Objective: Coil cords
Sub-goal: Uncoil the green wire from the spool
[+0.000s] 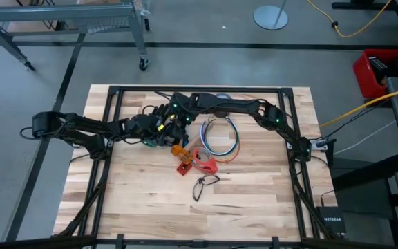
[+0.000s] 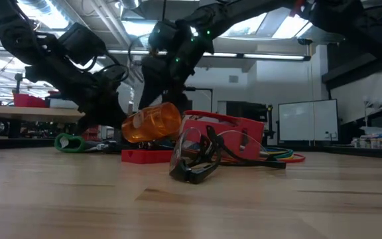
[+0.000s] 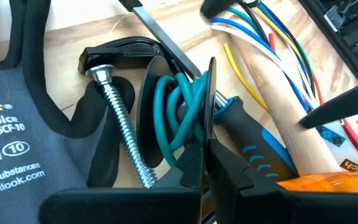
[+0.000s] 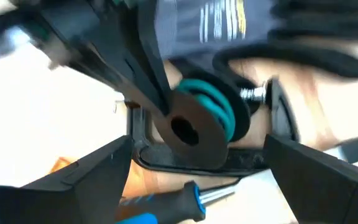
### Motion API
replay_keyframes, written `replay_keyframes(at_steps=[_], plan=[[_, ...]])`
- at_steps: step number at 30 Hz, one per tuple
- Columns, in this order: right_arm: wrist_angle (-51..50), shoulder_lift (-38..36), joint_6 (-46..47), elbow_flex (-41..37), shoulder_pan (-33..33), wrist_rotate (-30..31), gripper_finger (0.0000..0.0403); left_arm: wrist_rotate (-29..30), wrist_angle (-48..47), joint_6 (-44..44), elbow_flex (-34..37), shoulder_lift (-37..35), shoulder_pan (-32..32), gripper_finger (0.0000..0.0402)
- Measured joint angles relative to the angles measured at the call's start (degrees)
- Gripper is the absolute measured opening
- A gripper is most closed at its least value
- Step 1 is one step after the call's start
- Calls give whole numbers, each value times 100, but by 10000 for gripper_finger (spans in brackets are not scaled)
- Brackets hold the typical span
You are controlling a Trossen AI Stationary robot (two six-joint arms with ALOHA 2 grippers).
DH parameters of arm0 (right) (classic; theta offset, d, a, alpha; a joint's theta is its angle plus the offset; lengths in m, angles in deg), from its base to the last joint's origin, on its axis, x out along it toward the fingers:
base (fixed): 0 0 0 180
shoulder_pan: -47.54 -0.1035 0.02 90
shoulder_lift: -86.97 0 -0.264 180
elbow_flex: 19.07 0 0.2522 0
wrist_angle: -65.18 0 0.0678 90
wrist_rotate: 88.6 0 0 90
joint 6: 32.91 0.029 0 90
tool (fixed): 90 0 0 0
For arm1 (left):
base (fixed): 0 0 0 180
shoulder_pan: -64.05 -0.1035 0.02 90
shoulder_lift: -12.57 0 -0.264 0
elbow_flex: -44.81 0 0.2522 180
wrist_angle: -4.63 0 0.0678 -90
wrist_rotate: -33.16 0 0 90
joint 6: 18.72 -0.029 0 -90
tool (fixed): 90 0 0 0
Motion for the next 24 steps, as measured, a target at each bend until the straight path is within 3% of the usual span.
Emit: replay_keyframes(at_steps=[8, 15, 24], plan=[[-907, -2, -208, 716, 0, 9, 369, -144, 2, -42, 2, -110, -2, 1], [-1790, -2, -374, 1149, -1, 9, 364, -377, -132, -308, 2, -980, -50, 0], [-2653, -2, -518, 1153, -13, -134, 261, -430, -1365, -685, 2, -2335, -62, 0]])
